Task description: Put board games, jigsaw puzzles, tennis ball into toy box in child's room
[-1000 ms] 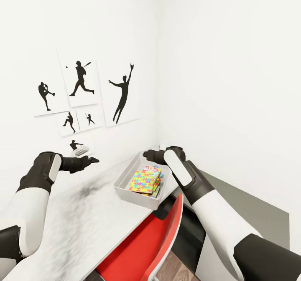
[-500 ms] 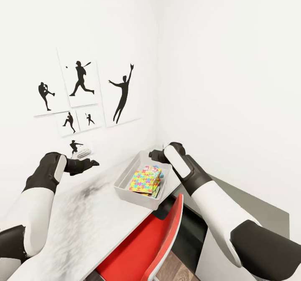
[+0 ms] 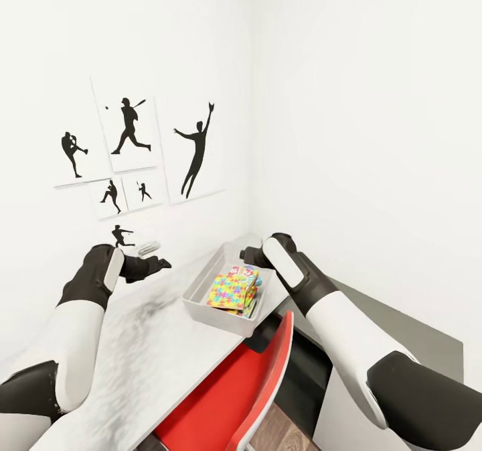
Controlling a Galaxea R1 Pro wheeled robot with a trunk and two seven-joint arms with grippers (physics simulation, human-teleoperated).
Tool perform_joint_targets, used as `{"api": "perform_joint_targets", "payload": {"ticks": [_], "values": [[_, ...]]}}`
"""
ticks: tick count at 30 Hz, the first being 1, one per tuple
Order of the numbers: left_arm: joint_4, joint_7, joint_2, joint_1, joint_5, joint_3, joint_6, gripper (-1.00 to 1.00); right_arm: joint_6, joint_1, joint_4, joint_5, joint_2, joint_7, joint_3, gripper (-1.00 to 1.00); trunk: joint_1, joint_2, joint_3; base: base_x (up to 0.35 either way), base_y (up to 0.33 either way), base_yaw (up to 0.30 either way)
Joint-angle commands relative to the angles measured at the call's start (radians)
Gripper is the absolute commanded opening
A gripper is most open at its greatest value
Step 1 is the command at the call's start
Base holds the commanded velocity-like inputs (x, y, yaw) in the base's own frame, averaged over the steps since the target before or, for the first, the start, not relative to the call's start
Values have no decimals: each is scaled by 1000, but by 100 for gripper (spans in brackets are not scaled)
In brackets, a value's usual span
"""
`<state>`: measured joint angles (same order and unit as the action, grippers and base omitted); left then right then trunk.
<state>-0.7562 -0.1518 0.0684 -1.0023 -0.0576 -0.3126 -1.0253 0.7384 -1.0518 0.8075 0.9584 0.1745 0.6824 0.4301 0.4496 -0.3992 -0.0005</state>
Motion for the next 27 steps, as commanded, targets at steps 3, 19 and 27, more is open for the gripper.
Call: {"api": "perform_joint_targets", "payload": {"ticks": [3,19,27], "values": [[0,5,-5,-1,-4,-2,-5,100,-1,-1,-3,9,0,11,2,100,0,-1,-1,0,0,0],[3,52,-51,-1,-1,5,-1,100,-7,2,-5,9,0,10,3,100,0,-1,-2,0,0,0],[3,63,-66,-1,-3,9,-3,100,-1,3,-4,10,0,10,4,100,0,-1,-13,0,0,1]]}}
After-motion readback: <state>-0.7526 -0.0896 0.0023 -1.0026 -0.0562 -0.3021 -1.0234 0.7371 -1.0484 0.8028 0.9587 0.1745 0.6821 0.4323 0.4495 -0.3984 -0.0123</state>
